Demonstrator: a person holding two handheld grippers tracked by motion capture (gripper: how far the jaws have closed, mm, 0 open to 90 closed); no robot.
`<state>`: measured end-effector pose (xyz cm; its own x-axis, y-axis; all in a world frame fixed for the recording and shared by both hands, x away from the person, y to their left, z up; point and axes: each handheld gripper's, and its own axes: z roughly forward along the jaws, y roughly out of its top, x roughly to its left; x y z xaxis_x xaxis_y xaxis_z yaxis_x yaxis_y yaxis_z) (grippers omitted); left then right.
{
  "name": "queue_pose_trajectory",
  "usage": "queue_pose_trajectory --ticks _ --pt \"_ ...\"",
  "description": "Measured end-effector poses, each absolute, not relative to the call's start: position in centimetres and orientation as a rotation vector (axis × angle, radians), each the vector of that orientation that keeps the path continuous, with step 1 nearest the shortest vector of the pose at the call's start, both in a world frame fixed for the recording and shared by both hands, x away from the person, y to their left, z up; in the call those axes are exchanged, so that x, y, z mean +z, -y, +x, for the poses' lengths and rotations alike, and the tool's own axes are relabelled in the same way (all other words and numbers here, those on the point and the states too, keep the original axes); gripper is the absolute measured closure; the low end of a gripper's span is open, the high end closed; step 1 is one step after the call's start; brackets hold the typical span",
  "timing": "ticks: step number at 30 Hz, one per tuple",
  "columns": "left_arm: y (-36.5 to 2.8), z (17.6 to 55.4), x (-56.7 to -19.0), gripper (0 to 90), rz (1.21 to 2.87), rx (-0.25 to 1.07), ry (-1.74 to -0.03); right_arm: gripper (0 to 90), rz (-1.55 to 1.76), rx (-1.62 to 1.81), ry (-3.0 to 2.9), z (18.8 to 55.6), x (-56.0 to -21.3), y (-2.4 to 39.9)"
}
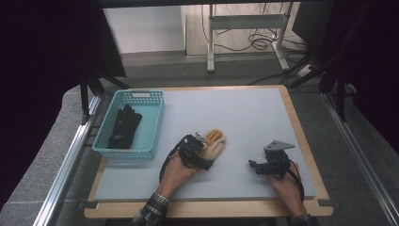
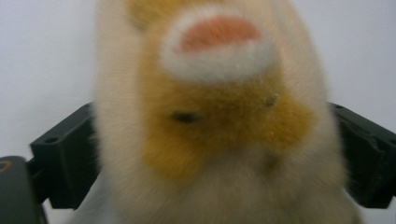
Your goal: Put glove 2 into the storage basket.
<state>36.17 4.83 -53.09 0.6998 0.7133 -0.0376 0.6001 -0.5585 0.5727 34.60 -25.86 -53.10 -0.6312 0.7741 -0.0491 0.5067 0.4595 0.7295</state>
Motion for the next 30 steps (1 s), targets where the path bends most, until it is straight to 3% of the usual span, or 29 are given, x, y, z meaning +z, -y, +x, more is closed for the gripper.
queue_pose_trajectory --ticks 4,10,14,19,30 --pt "-4.8 36.0 -52.8 10.9 2.356 0.258 -0.994 16.4 1.08 0.982 -2.338 34.6 -53.1 25.8" --pt "-5.0 36.0 -52.0 43.2 2.359 0.256 -1.007 16.4 1.079 0.982 -2.338 34.6 -53.1 25.8" --pt "-5.2 36.0 -52.0 53.3 2.341 0.248 -0.998 16.4 1.079 0.982 -2.339 34.6 -53.1 25.8" --pt "-5.3 36.1 -51.7 57.3 2.325 0.244 -0.999 16.4 1.08 0.981 -2.338 34.6 -53.1 25.8" --pt "-6.3 36.9 -49.5 57.4 2.266 0.252 -1.04 16.4 1.081 0.982 -2.338 34.6 -53.1 25.9"
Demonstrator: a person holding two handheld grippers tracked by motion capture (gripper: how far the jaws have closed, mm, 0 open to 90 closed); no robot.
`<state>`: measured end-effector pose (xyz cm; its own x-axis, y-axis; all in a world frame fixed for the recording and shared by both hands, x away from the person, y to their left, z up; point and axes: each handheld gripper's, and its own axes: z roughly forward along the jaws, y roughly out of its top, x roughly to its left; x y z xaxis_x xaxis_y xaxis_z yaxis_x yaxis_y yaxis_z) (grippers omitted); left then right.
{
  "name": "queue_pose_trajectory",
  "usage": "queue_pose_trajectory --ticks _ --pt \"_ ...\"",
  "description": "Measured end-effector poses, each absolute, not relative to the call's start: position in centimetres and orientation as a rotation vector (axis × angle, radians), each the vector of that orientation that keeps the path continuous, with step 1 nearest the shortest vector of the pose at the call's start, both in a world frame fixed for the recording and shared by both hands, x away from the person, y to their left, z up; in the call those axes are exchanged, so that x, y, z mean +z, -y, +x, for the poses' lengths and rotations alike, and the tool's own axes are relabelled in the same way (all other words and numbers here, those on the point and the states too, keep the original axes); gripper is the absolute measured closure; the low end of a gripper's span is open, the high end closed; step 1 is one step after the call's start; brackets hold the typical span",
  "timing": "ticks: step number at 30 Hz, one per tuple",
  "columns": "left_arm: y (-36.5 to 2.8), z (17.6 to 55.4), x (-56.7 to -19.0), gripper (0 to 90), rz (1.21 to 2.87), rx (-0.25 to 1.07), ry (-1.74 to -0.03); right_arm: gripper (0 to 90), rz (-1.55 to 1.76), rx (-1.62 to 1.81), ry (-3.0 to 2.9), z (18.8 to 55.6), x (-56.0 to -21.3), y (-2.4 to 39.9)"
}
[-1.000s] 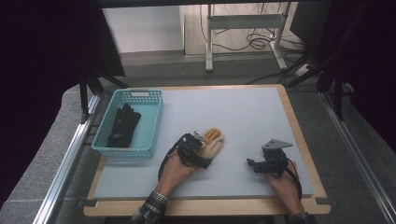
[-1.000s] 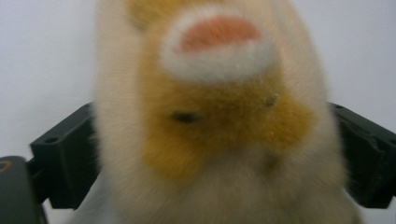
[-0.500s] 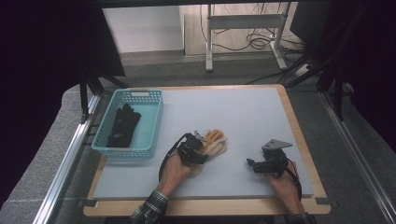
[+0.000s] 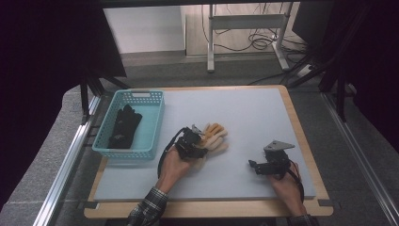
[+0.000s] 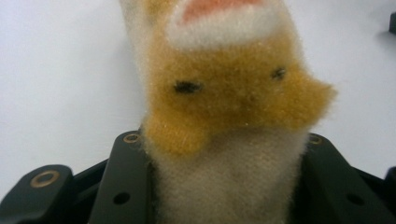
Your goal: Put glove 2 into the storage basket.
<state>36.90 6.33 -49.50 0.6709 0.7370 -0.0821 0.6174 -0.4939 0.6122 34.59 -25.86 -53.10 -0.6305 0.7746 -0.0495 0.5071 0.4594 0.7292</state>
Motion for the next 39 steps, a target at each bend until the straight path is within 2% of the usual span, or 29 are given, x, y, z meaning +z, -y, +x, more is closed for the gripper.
queue_pose_trajectory --ticks 15,28,39 --pt "-9.0 38.2 -45.6 56.8 2.242 0.326 -1.087 16.4 1.081 0.982 -2.339 34.6 -53.1 25.9" --pt "-13.7 39.2 -41.8 56.2 2.149 0.428 -1.193 16.4 1.08 0.982 -2.34 34.6 -53.1 25.9" --pt "-17.4 39.7 -40.4 55.7 2.088 0.489 -1.303 16.4 1.08 0.982 -2.339 34.6 -53.1 25.9"
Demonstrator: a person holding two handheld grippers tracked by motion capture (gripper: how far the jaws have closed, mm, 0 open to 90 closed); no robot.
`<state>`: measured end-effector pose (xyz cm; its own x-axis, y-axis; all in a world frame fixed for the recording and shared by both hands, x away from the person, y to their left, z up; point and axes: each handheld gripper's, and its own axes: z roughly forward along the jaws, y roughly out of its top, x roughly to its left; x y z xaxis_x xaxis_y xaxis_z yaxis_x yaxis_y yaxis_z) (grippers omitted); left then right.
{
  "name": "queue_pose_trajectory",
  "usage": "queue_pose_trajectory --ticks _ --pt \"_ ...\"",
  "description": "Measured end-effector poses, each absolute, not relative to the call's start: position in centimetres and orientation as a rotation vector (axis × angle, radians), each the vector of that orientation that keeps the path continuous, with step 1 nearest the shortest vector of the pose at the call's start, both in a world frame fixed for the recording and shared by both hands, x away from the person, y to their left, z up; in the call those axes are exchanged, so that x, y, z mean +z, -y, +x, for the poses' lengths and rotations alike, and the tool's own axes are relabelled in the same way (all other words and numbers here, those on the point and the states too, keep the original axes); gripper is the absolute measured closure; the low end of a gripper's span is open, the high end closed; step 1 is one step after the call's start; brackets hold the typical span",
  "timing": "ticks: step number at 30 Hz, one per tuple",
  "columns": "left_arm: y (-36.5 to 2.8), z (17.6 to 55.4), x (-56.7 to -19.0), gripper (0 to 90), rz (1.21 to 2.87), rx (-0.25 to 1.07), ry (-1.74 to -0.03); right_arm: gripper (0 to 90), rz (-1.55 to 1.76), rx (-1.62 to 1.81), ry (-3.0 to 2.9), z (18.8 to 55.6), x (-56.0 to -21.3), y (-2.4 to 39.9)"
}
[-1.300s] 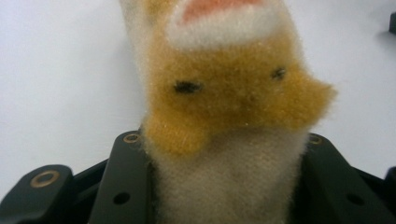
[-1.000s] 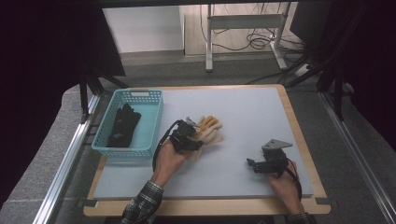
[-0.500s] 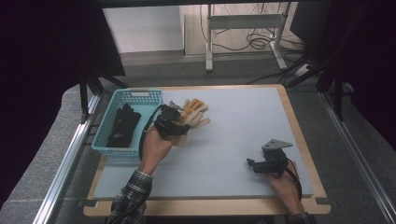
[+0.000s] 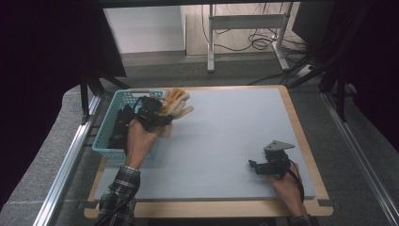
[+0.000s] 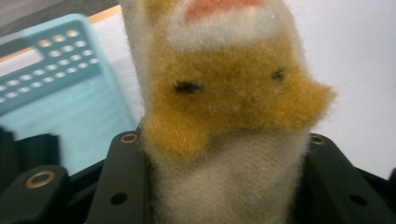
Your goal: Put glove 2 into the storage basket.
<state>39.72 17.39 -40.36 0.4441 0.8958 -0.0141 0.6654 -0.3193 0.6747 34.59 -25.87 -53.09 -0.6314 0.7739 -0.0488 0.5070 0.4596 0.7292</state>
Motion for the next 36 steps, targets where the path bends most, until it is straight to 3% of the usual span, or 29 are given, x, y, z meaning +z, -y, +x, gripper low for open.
queue_pose_trajectory --ticks 12,19,29,36 --pt "-22.5 40.2 -40.0 55.4 2.023 0.542 -1.464 16.4 1.079 0.982 -2.34 34.6 -53.1 25.9" --pt "-25.1 41.5 -42.0 54.9 1.996 0.545 -1.606 16.4 1.08 0.982 -2.339 34.6 -53.1 25.9" --pt "-26.7 43.9 -45.6 54.2 2.013 0.519 -1.768 16.4 1.082 0.984 -2.339 34.6 -53.1 25.9" --pt "-25.9 45.0 -47.7 52.8 2.061 0.452 -1.776 16.4 1.082 0.984 -2.339 34.6 -53.1 25.9"
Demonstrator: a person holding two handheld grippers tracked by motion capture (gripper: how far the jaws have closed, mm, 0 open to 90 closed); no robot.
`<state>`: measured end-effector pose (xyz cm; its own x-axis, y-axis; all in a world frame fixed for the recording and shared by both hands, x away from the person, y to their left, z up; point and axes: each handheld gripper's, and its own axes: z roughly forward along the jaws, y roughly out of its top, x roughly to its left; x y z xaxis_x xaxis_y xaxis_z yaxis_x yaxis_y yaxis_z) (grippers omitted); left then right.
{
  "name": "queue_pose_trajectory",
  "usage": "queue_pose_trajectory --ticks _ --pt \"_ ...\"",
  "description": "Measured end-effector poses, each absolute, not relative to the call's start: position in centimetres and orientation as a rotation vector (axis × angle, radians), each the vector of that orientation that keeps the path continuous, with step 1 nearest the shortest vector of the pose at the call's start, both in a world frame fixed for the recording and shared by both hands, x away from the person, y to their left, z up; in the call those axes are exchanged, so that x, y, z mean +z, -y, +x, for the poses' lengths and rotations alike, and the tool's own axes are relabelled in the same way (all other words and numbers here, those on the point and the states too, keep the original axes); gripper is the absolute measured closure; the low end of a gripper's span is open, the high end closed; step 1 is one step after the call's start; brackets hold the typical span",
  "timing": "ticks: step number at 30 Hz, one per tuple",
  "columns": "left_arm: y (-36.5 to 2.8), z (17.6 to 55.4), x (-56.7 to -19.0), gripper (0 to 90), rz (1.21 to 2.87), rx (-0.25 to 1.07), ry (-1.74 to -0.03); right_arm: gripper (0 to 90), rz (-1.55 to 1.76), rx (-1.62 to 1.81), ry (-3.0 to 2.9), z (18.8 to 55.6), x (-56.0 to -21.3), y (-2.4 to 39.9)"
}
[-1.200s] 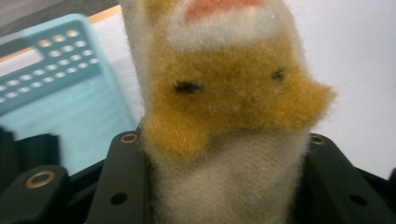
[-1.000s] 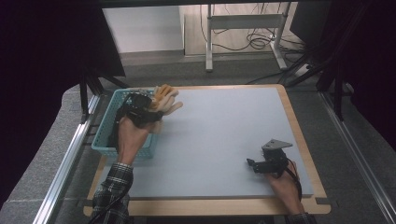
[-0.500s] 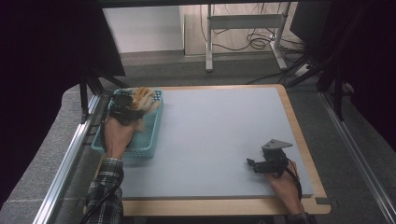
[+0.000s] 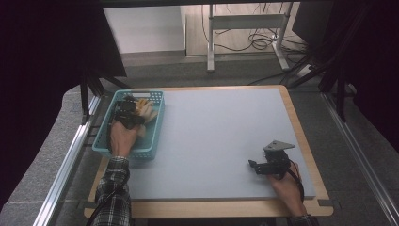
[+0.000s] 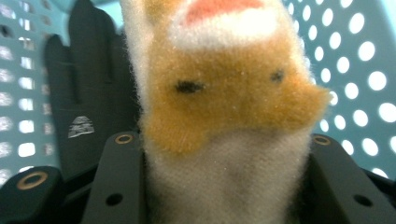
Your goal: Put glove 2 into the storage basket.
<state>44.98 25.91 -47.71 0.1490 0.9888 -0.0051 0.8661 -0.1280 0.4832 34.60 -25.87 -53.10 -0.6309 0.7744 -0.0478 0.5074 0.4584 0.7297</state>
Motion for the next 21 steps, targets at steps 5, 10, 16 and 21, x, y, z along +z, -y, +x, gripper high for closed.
queue_pose_trajectory --ticks 5,10,16,21 --pt "-24.7 45.8 -49.0 51.6 2.106 0.406 -1.76 16.4 1.081 0.984 -2.34 34.6 -53.1 25.9" --pt "-24.1 46.2 -49.8 44.9 2.182 0.336 -1.727 16.4 1.081 0.984 -2.339 34.6 -53.1 25.9" --pt "-24.6 46.3 -49.4 14.1 2.215 0.301 -1.685 16.4 1.081 0.984 -2.339 34.6 -53.1 25.9" --pt "-25.2 45.4 -47.9 5.8 2.21 0.313 -1.655 16.4 1.081 0.984 -2.339 34.6 -53.1 25.9"
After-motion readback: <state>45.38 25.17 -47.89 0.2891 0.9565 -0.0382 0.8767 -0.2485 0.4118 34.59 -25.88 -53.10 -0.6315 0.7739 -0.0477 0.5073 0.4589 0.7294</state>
